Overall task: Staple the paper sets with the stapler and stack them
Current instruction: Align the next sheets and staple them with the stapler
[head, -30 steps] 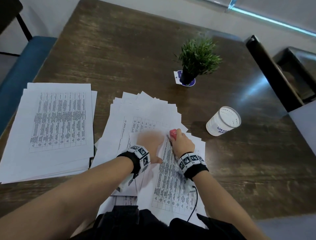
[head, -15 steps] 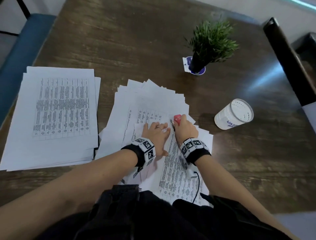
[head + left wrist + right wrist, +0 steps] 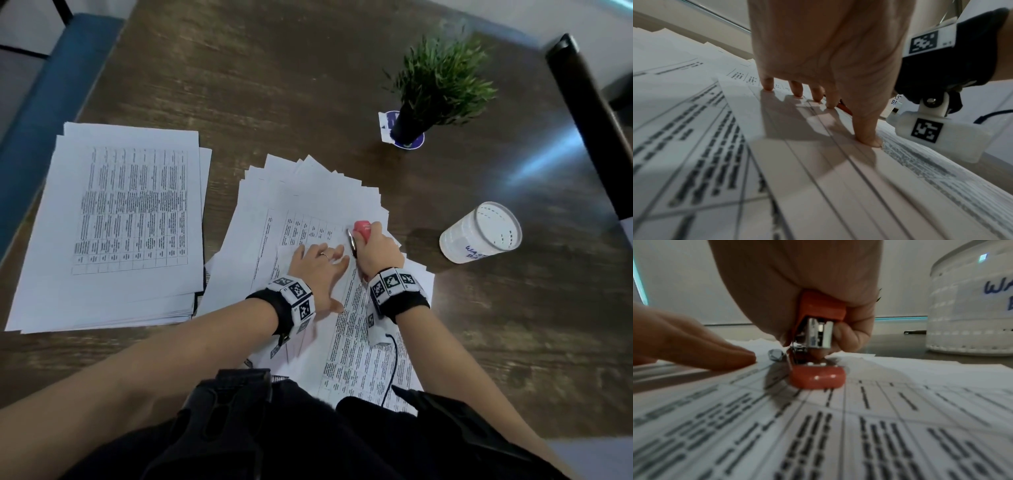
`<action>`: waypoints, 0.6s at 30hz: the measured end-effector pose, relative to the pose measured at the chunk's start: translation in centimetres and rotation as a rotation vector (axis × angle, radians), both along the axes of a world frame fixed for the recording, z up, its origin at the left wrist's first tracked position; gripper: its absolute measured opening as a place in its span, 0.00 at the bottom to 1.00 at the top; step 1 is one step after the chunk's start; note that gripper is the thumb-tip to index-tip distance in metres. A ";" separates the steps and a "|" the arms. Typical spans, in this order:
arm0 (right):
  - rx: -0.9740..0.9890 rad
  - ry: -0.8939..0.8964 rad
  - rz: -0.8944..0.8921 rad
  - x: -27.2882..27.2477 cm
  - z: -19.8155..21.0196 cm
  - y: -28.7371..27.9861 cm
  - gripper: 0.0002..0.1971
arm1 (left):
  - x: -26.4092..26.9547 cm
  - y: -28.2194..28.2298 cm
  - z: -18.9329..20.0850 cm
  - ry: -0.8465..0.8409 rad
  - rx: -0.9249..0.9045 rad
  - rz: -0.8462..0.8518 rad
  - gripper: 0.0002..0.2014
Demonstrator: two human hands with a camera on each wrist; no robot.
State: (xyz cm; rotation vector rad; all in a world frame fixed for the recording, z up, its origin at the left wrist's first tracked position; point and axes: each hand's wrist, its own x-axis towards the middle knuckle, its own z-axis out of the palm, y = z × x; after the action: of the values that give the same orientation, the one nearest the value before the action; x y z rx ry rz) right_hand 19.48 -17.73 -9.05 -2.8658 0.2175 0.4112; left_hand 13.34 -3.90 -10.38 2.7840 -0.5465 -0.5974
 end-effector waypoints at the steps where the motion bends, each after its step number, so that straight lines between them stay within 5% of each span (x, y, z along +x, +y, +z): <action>1: 0.012 0.004 0.005 -0.4 0.1 -0.1 0.22 | 0.0 0.1 -0.1 -0.001 -0.016 0.003 0.51; 6: 0.152 -0.012 -0.076 -3.3 0.4 -0.7 0.24 | 0.0 0.5 -0.3 0.032 -0.125 0.045 0.52; 11: 0.255 -0.081 -0.101 -5.0 1.3 -1.3 0.26 | 0.5 0.7 0.7 0.032 -0.562 0.355 0.26; 18: 0.336 -0.172 -0.082 -6.5 1.8 -0.7 0.24 | 0.0 -0.8 1.8 0.131 -0.698 0.548 0.24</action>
State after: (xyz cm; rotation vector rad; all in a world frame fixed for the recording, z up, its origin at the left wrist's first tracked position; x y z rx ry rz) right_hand 13.03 -18.39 -7.29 -2.5344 0.2118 0.1647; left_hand 13.34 -4.75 -8.54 2.0700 0.0550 -0.3615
